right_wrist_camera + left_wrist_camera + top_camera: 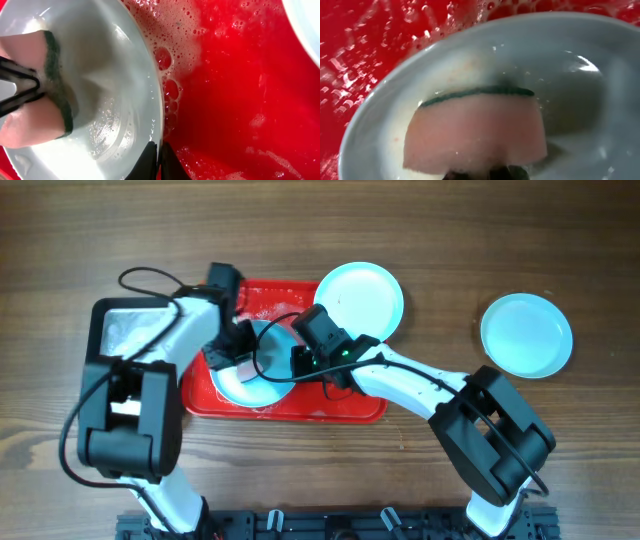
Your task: Clean dirty plates on tray and stack at the side
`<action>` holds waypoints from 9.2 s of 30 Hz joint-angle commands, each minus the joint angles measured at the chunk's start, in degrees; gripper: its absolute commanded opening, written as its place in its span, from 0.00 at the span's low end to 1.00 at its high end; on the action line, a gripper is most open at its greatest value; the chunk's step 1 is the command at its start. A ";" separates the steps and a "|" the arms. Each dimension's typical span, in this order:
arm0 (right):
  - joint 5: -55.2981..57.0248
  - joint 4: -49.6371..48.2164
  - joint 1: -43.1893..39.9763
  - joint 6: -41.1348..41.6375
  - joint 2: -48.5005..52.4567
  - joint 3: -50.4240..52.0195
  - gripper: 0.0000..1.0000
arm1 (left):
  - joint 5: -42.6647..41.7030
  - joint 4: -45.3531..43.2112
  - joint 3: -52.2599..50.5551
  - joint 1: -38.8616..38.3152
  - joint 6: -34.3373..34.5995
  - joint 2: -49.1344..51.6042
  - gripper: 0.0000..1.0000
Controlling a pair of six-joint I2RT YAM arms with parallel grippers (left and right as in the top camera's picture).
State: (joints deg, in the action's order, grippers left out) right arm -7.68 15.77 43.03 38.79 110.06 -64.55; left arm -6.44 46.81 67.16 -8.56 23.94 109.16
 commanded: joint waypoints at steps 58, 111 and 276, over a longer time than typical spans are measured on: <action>-3.41 -0.39 -0.50 -1.36 2.91 0.15 0.04 | -14.58 -10.10 -4.52 -2.40 -3.15 6.03 0.04; -2.99 0.76 -0.68 2.32 6.84 -0.35 0.05 | 6.97 -4.04 -4.50 13.49 6.54 6.01 0.04; 31.69 22.45 -1.36 -17.07 -23.63 -11.39 0.04 | 8.13 12.37 6.78 1.53 7.76 -16.48 0.04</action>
State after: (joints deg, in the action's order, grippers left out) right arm 7.81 37.65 40.80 26.98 90.15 -74.85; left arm 9.13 60.14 73.14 -6.87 34.15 93.56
